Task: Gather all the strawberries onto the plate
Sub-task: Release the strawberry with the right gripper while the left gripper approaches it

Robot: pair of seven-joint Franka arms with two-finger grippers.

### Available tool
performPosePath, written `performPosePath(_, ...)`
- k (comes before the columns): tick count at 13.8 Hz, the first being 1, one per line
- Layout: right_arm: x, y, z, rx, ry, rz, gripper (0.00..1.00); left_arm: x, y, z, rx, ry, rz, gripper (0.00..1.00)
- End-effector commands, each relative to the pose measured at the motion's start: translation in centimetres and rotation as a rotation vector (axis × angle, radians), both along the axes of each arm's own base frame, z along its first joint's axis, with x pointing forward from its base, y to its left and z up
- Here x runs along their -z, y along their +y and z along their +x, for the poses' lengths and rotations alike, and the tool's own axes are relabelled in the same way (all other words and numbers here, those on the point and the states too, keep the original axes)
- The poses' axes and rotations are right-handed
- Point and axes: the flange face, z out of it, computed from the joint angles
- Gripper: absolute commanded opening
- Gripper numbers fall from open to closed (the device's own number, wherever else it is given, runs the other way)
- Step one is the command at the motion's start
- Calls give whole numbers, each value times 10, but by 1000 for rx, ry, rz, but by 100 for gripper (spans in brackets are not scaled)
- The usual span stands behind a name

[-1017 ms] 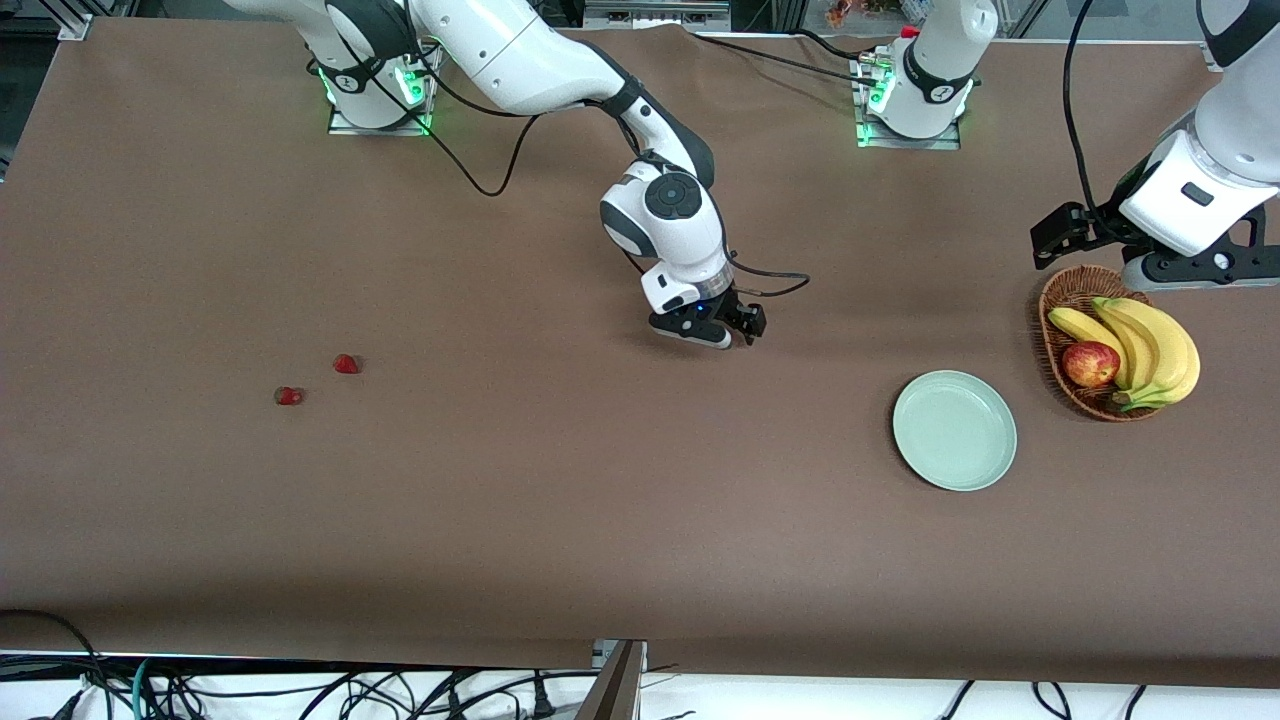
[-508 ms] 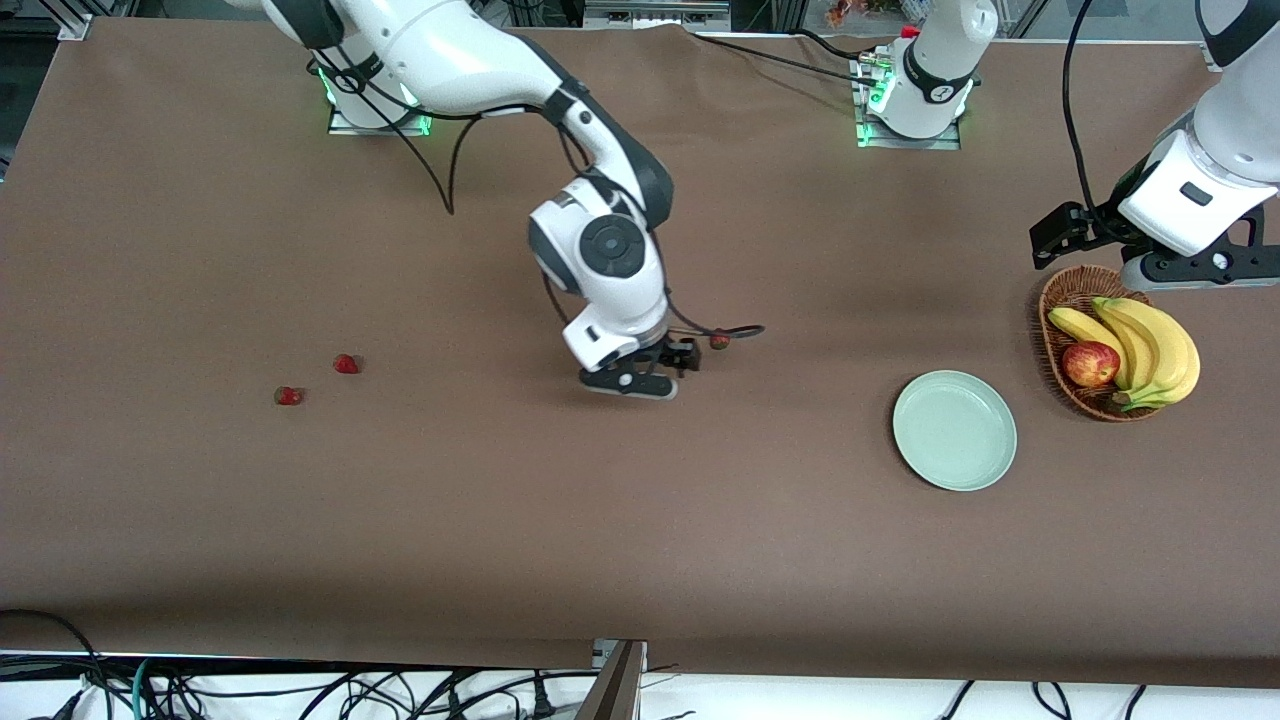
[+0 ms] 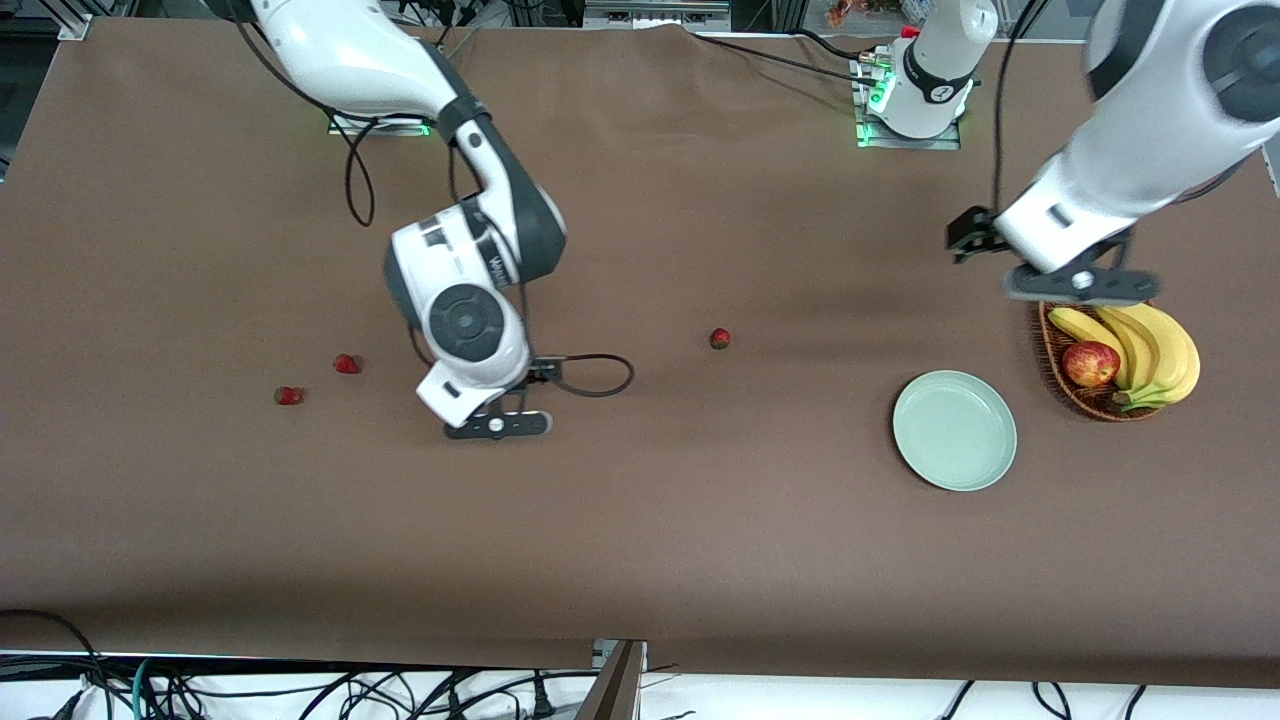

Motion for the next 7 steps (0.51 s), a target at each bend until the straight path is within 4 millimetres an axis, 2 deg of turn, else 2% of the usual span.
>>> performPosePath(1, -5, -57, 1, -53, 85, 19, 100, 57, -46, 23, -65, 21, -37, 100)
performPosePath(4, 8, -116, 0, -68, 130, 0, 100, 115, -94, 31, -154, 6, -40, 100)
performPosePath(7, 28, -158, -3, -87, 147, -5, 100, 167, -151, 21, -261, -2, -29, 100)
